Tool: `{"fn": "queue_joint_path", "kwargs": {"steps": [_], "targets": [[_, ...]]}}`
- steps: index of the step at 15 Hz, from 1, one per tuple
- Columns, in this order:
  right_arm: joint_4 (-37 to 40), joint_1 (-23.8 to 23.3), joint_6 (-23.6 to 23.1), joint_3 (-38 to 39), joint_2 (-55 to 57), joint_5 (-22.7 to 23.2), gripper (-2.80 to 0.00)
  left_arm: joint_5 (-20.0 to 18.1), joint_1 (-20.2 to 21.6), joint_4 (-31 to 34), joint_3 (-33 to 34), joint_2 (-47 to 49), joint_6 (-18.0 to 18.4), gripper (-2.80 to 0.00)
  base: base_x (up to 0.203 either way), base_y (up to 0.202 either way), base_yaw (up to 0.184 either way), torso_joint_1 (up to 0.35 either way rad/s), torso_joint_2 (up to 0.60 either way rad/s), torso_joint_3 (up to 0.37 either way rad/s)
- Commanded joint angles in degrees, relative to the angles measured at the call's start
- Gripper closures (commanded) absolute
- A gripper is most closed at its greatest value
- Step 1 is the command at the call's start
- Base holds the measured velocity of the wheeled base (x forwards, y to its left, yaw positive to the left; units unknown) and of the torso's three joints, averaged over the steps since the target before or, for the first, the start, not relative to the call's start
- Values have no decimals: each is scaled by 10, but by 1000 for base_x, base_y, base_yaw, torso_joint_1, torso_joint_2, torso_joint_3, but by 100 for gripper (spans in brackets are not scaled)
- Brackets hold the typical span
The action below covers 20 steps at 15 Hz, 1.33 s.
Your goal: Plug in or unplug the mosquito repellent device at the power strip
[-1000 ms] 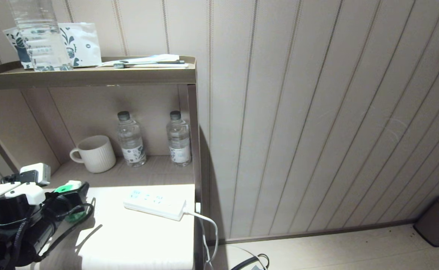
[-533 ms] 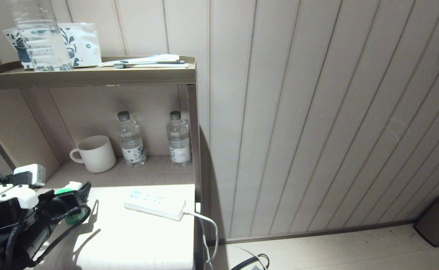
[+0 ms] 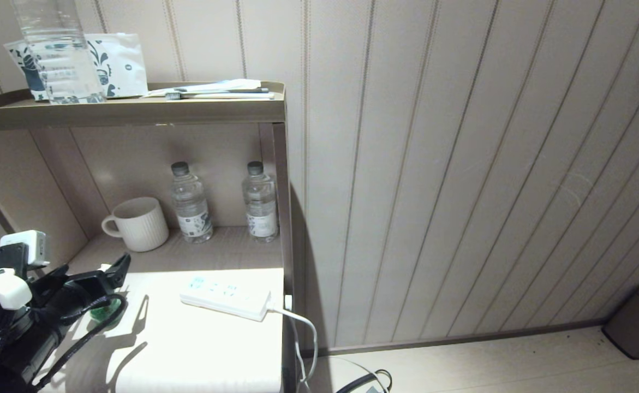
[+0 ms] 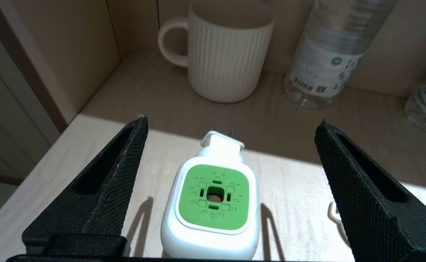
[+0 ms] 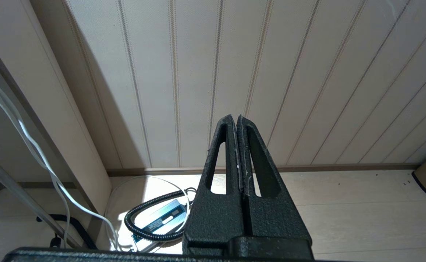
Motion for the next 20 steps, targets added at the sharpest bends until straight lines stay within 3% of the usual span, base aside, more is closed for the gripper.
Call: {"fn": "queue_joint_path", "kwargs": {"steps": [1,2,7,11,13,15,16,20], "targets": [[0,0,0,0,0,0,0,1,0,-27,1,-47,2,-280,0,0,0,0,0,0],[0,0,0,0,0,0,0,1,0,-18,6,-74,5,0,0,0,0,0,0,0],[0,0,0,1,0,0,0,1,-2,119,21,-241,29,0,0,0,0,0,0,0],[0,0,0,0,0,0,0,9,-7,226,43,-406,70,0,0,0,0,0,0,0],[0,0,0,1,0,0,0,27,-19,350,20,-524,86,0,0,0,0,0,0,0],[0,0,0,0,0,0,0,31,-35,579,-34,-619,89,0,0,0,0,0,0,0],[0,0,0,0,0,0,0,26,-46,659,-54,-661,88,0,0,0,0,0,0,0],[0,0,0,0,0,0,0,4,-60,754,-12,-781,89,0,0,0,0,0,0,0]]}}
